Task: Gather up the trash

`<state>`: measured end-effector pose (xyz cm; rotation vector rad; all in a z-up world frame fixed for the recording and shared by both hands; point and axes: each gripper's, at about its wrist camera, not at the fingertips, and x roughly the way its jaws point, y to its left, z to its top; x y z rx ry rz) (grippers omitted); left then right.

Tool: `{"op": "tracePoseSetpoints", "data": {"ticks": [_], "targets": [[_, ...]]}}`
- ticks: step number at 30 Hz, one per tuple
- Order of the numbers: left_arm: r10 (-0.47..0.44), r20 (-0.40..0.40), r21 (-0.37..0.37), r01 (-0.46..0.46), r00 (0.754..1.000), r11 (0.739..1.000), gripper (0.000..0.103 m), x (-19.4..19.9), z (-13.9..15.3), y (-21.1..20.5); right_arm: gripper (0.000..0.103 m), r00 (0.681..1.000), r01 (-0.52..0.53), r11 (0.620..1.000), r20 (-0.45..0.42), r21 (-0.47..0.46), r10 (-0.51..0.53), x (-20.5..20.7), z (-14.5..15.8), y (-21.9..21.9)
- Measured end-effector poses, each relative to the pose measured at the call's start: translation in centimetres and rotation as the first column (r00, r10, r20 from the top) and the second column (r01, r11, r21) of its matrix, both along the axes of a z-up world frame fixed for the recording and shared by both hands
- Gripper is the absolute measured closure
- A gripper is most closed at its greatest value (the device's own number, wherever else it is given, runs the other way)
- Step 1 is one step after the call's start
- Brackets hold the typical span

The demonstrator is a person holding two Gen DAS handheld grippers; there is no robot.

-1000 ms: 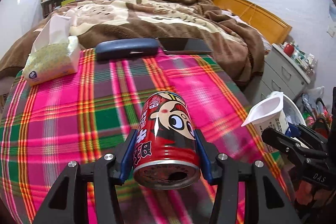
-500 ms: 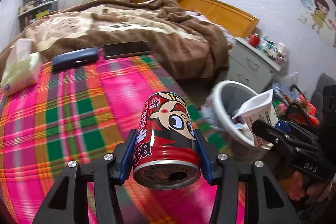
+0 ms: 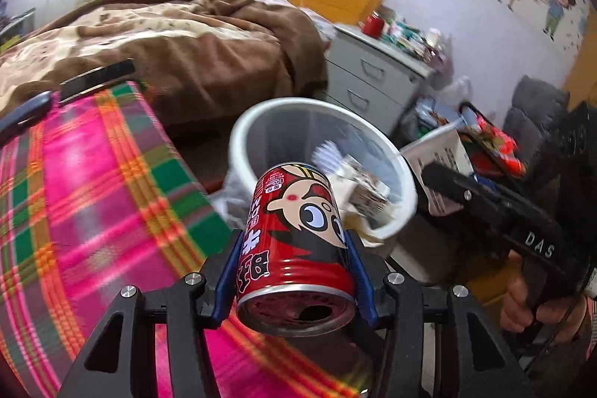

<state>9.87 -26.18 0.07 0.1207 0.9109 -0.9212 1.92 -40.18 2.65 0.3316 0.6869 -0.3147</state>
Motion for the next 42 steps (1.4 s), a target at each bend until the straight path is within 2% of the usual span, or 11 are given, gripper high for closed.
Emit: {"op": "tracePoseSetpoints", "data": {"ticks": [13,17,21,27,33,36,38,41,42], "targets": [[-0.033,0.017,0.028,0.032,0.999,0.999,0.05,-1.5,-0.5,-4.9,0.043,0.999,0.033,0.999,0.009,0.028,-0.033,-2.2,-0.7,-2.5],[-0.027,0.016,0.05,0.026,1.0,0.998,0.05,-1.0,-1.1,-6.6,0.043,0.999,0.039,0.999,0.006,0.026,-0.039,-2.0,-0.7,-3.1],[-0.006,0.007,0.037,0.006,1.0,0.999,0.05,-0.1,-1.3,-7.9,0.043,0.999,0.038,0.999,-0.001,0.01,-0.038,-1.4,-0.7,-3.8],[0.039,0.048,0.037,-0.041,0.998,0.999,0.05,1.2,-0.7,-8.7,0.043,0.999,0.014,1.0,-0.044,-0.007,-0.014,0.7,-1.6,-4.7],[0.065,0.1,0.063,-0.072,0.993,0.995,0.046,2.2,-0.1,-9.3,0.042,0.997,-0.002,1.0,-0.071,-0.001,0.002,1.7,-2.2,-5.4],[0.076,0.069,0.045,-0.079,0.995,0.996,0.045,2.8,-0.2,-9.2,0.042,0.997,0.001,1.0,-0.075,0.001,-0.001,1.9,-2.3,-5.7],[0.087,0.06,0.041,-0.09,0.994,0.995,0.034,3.1,-0.2,-9.0,0.042,0.997,0.0,1.0,-0.08,0.006,0.001,1.8,-2.4,-5.8],[0.112,0.052,0.032,-0.114,0.992,0.993,0.033,3.4,-0.3,-8.5,0.04,0.996,-0.005,1.0,-0.091,0.008,0.006,2.3,-2.6,-5.9],[0.115,0.05,0.03,-0.116,0.992,0.993,0.032,3.5,-0.3,-8.4,0.036,0.995,-0.005,1.0,-0.095,0.009,0.006,2.3,-2.6,-5.9]]}}
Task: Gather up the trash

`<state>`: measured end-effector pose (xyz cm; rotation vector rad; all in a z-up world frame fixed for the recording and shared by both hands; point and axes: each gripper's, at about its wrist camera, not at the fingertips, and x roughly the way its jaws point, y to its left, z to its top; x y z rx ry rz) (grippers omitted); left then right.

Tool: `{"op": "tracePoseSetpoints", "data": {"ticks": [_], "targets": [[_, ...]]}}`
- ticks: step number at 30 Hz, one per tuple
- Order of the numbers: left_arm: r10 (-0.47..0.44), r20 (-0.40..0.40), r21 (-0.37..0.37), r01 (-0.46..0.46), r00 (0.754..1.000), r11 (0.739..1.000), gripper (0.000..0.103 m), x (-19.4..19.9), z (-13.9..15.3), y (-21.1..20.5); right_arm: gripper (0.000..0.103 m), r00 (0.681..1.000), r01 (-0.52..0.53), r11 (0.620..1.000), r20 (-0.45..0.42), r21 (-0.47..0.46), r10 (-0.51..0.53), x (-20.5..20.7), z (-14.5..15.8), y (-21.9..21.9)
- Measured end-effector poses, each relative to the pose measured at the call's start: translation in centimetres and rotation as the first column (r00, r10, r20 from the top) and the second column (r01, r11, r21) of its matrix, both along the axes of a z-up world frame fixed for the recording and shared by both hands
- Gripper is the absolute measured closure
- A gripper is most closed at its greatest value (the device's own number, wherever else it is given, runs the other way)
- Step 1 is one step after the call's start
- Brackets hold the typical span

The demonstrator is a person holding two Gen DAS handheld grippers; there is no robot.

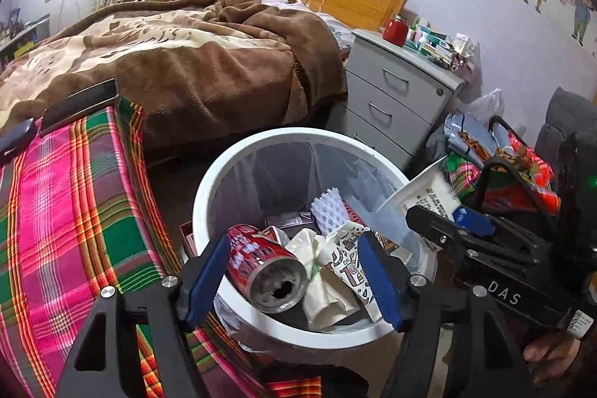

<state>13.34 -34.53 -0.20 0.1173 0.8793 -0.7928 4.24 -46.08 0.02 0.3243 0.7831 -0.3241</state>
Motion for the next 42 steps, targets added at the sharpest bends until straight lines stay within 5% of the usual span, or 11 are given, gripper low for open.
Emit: {"op": "tracePoseSetpoints", "data": {"ticks": [14,20,42], "targets": [[0.069,0.027,-0.005,-0.069,0.997,0.998,0.026,-0.6,0.7,2.6,0.033,0.999,-0.008,1.0,0.046,0.002,0.008,-0.4,1.1,1.2],[0.122,0.095,0.006,-0.123,0.988,0.992,0.026,-2.3,1.7,4.4,0.033,0.997,-0.008,0.999,0.075,-0.035,0.011,-1.5,1.9,2.8],[0.274,0.291,0.013,-0.29,0.917,0.957,0.026,-9.0,2.9,11.4,0.033,0.985,-0.025,0.993,0.169,-0.112,0.044,-4.9,1.9,8.8]]}}
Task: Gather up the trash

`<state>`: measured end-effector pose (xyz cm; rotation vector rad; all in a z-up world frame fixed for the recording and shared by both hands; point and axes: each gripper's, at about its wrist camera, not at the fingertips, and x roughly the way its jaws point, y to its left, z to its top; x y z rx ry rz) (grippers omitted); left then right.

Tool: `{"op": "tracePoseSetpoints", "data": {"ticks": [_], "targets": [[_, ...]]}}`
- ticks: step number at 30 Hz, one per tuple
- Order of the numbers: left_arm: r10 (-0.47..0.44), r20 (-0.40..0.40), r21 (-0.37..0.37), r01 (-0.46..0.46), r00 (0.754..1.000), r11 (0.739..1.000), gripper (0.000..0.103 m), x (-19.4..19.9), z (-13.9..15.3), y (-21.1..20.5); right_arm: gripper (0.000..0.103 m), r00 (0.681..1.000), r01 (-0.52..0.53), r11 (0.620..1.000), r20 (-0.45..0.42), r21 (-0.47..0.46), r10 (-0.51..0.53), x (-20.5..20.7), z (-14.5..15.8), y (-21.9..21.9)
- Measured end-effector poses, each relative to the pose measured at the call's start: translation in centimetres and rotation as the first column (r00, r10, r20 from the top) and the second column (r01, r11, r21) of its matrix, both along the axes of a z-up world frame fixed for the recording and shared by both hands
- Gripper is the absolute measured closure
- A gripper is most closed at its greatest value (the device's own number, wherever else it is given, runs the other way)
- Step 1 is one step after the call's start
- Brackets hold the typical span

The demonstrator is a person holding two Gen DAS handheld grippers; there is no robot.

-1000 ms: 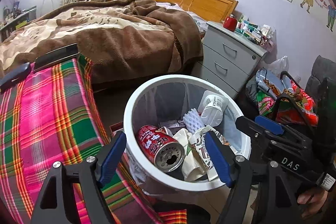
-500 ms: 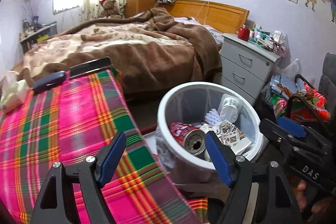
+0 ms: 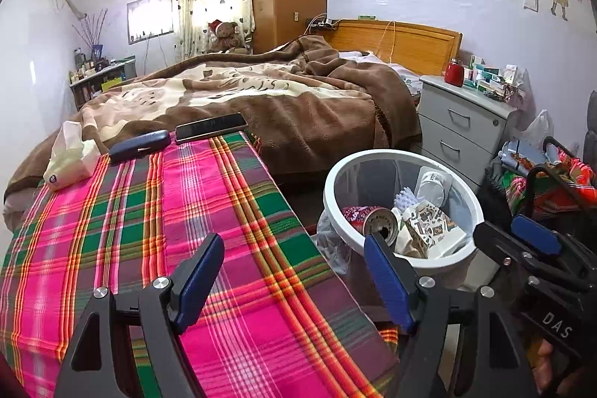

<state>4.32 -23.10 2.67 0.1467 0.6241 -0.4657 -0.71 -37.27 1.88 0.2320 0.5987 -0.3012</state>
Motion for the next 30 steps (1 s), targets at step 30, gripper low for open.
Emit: {"op": "tracePoseSetpoints", "data": {"ticks": [30], "targets": [[0.016,0.017,-0.018,-0.016,1.0,1.0,0.026,-1.9,0.1,1.7,0.033,1.0,0.005,1.0,0.012,-0.001,-0.005,-1.2,-0.1,1.6]]}}
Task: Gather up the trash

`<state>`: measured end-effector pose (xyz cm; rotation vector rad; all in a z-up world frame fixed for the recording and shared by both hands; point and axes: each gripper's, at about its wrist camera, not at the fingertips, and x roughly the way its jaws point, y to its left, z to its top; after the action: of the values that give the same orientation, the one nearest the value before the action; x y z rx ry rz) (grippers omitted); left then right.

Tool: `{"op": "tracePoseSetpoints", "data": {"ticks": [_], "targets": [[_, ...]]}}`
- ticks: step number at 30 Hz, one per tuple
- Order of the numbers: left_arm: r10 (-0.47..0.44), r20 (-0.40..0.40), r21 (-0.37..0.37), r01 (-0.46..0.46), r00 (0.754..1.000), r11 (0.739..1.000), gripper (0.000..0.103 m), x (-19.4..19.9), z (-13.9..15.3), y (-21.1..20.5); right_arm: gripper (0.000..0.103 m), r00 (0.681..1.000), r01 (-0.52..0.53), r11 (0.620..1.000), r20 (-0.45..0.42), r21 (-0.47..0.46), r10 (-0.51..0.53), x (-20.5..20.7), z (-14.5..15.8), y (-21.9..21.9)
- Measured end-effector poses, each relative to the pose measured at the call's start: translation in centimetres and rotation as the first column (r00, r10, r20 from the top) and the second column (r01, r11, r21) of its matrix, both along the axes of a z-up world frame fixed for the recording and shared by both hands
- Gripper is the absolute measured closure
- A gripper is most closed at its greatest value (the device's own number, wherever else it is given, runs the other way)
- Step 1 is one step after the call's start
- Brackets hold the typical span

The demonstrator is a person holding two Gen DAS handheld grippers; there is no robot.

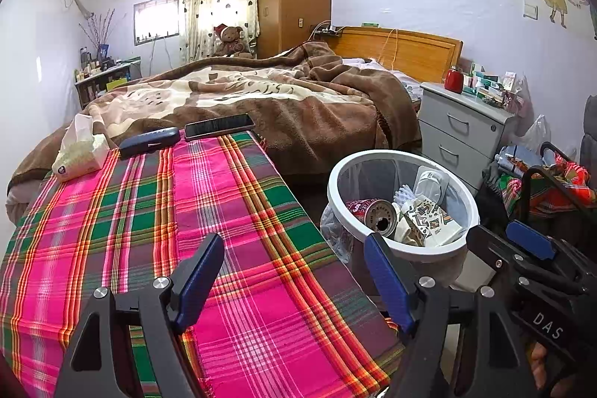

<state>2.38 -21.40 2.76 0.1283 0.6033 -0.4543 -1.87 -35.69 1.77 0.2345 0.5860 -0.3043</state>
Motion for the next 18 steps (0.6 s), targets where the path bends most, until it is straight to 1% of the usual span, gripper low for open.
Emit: {"op": "tracePoseSetpoints", "data": {"ticks": [18], "targets": [[0.001,-0.006,-0.007,-0.001,1.0,1.0,0.026,0.02,0.1,0.13,0.033,1.0,-0.002,1.0,0.0,0.0,0.002,0.01,0.02,-0.01]]}}
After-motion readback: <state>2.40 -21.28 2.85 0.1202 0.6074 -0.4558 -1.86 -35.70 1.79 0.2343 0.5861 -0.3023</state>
